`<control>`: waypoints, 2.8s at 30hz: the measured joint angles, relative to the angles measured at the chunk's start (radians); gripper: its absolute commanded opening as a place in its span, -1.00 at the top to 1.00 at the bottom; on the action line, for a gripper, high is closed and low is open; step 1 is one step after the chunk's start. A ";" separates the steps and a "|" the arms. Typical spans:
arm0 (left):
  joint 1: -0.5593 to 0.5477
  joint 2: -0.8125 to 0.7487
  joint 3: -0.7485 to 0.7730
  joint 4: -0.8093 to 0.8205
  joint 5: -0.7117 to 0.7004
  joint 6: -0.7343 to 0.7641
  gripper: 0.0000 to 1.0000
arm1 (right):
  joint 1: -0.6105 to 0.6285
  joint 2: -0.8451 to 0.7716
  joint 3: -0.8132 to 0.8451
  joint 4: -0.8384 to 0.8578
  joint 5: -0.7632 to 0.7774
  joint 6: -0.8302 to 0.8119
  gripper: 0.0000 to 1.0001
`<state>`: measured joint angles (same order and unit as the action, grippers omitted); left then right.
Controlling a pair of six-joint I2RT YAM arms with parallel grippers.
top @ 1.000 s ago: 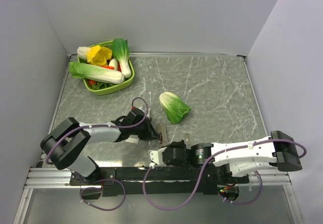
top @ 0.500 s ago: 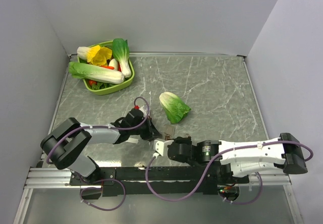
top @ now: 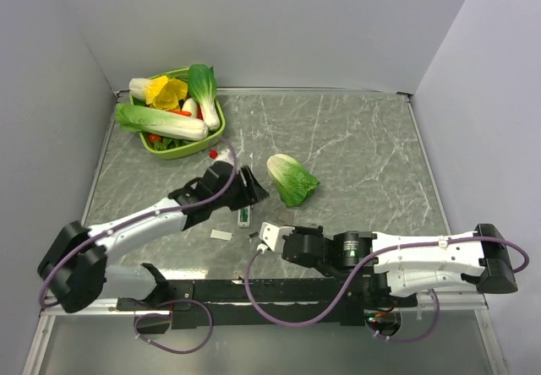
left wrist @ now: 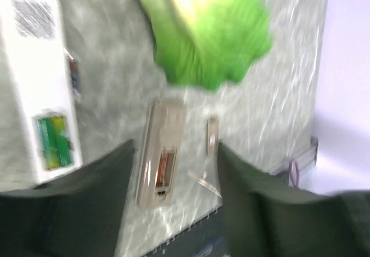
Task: Unload the batteries from the remote control
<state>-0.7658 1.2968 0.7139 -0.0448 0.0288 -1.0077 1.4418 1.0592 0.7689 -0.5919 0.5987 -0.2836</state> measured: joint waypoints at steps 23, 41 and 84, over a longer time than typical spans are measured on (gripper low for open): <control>0.330 0.223 0.077 -0.179 0.138 0.124 -0.01 | -0.169 0.369 0.325 0.061 -0.265 -0.494 1.00; 0.397 0.287 0.012 -0.037 0.351 0.153 0.11 | -0.191 0.602 0.493 -0.040 -0.232 -0.658 1.00; 0.396 0.350 -0.007 0.087 0.442 0.153 0.35 | -0.122 0.695 0.483 -0.024 -0.108 -0.905 1.00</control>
<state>-0.3702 1.6466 0.7067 0.0425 0.4709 -0.8551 1.3201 1.7538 1.2518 -0.6155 0.4908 -1.1885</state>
